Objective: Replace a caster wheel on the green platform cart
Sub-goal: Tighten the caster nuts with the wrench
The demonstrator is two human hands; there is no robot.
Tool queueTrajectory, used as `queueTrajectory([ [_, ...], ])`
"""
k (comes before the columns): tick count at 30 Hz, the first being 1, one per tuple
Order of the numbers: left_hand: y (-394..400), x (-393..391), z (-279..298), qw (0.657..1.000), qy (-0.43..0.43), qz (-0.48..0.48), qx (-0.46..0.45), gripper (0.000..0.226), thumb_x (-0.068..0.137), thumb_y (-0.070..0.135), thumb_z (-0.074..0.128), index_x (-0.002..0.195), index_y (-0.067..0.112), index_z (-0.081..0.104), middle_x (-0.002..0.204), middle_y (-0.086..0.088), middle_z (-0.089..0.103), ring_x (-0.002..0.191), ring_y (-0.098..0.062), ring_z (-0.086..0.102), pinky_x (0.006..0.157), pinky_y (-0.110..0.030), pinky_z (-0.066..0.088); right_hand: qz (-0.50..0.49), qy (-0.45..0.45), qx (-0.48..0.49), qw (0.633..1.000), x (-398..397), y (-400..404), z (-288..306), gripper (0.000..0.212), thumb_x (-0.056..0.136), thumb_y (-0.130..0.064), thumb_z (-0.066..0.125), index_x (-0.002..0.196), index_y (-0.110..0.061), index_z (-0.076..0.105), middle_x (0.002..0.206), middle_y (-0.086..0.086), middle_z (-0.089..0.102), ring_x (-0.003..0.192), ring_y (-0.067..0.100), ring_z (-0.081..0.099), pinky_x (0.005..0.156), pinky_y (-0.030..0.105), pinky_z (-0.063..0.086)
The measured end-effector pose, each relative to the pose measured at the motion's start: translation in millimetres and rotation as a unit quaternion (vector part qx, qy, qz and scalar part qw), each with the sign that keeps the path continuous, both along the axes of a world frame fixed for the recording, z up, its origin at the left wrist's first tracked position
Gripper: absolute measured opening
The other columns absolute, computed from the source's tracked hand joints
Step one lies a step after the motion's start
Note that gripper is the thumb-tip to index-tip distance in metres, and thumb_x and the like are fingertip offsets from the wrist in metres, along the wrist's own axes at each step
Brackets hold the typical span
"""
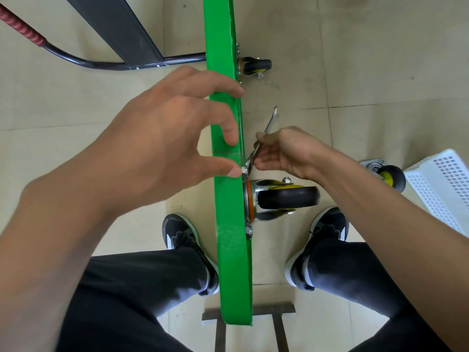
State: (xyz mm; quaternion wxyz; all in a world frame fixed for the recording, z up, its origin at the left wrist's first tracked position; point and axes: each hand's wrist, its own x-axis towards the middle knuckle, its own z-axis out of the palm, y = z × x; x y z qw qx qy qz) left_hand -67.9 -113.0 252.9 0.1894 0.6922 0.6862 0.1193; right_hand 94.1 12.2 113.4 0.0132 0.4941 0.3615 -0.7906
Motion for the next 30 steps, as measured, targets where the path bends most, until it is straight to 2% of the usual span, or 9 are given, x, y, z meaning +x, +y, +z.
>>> queueTrajectory([
  [3,0.2,-0.3,-0.8,1.000,0.007,0.000,-0.001,0.032,0.065,0.060,0.068,0.084,0.035,0.069,0.139,0.015,0.053,0.130,-0.015,0.043,0.099,-0.026,0.030,-0.001,0.047,0.188,0.981,3.6,0.6,14.7,0.020,0.104,-0.013,0.052,0.094,0.002,0.060,0.077,0.023,0.067,0.061,0.027,0.069,0.060,0.035,0.060],
  [6,0.4,-0.9,-0.9,1.000,0.015,-0.001,-0.002,0.031,0.066,0.060,0.069,0.085,0.036,0.068,0.140,0.016,0.052,0.133,-0.015,0.041,0.101,-0.030,0.032,0.053,0.095,0.366,0.924,10.6,-8.7,35.7,0.016,0.103,-0.012,0.053,0.092,-0.004,0.061,0.082,0.024,0.069,0.065,0.031,0.071,0.063,0.043,0.061],
  [8,0.3,-0.6,-0.4,1.000,0.015,0.001,-0.003,0.031,0.065,0.060,0.069,0.085,0.037,0.067,0.140,0.017,0.052,0.134,-0.015,0.041,0.102,-0.031,0.032,0.086,0.109,0.433,0.890,14.7,-18.6,44.0,0.013,0.101,-0.012,0.055,0.093,-0.004,0.062,0.080,0.018,0.069,0.065,0.027,0.071,0.064,0.045,0.061],
  [11,-0.4,0.5,-0.4,1.000,0.008,0.004,-0.002,0.030,0.065,0.060,0.068,0.085,0.038,0.067,0.140,0.017,0.052,0.133,-0.014,0.042,0.101,-0.030,0.032,0.132,0.105,0.490,0.855,15.9,-27.2,43.5,0.023,0.096,-0.022,0.057,0.096,0.000,0.063,0.075,0.011,0.069,0.067,0.025,0.070,0.066,0.050,0.058],
  [14,-2.2,0.8,-0.5,1.000,0.005,0.008,0.001,0.029,0.066,0.060,0.068,0.084,0.037,0.067,0.141,0.017,0.052,0.132,-0.014,0.043,0.100,-0.030,0.033,0.155,0.094,0.510,0.841,15.2,-28.6,40.5,0.031,0.093,-0.030,0.056,0.096,0.000,0.063,0.075,0.010,0.068,0.069,0.027,0.068,0.066,0.053,0.056],
  [17,-3.7,1.4,-0.7,1.000,0.004,0.008,0.003,0.029,0.066,0.058,0.068,0.085,0.036,0.068,0.142,0.016,0.052,0.132,-0.015,0.044,0.102,-0.034,0.035,0.156,0.097,0.517,0.836,16.0,-29.8,38.5,0.030,0.094,-0.028,0.057,0.095,0.001,0.063,0.076,0.012,0.068,0.069,0.028,0.067,0.066,0.052,0.055],
  [22,-3.7,2.1,0.2,1.000,0.004,0.010,0.003,0.027,0.067,0.057,0.071,0.084,0.036,0.067,0.142,0.016,0.052,0.132,-0.014,0.043,0.101,-0.032,0.034,0.164,0.091,0.518,0.834,14.9,-28.6,37.7,0.033,0.095,-0.031,0.056,0.096,0.001,0.063,0.078,0.013,0.067,0.071,0.030,0.067,0.067,0.053,0.055],
  [26,-2.9,1.5,-0.4,1.000,0.004,0.008,0.005,0.027,0.066,0.056,0.072,0.083,0.036,0.067,0.141,0.016,0.053,0.130,-0.016,0.045,0.101,-0.034,0.036,0.161,0.095,0.471,0.862,12.4,-25.3,37.3,0.025,0.098,-0.021,0.058,0.097,0.003,0.063,0.078,0.012,0.070,0.068,0.022,0.071,0.068,0.050,0.058],
  [30,-2.3,0.5,-0.4,1.000,0.006,0.008,0.005,0.028,0.065,0.059,0.070,0.082,0.037,0.067,0.140,0.018,0.053,0.129,-0.015,0.046,0.097,-0.035,0.037,0.137,0.096,0.421,0.892,4.7,-20.8,33.5,0.019,0.100,-0.013,0.057,0.096,0.005,0.062,0.080,0.020,0.069,0.065,0.027,0.070,0.066,0.051,0.059],
])
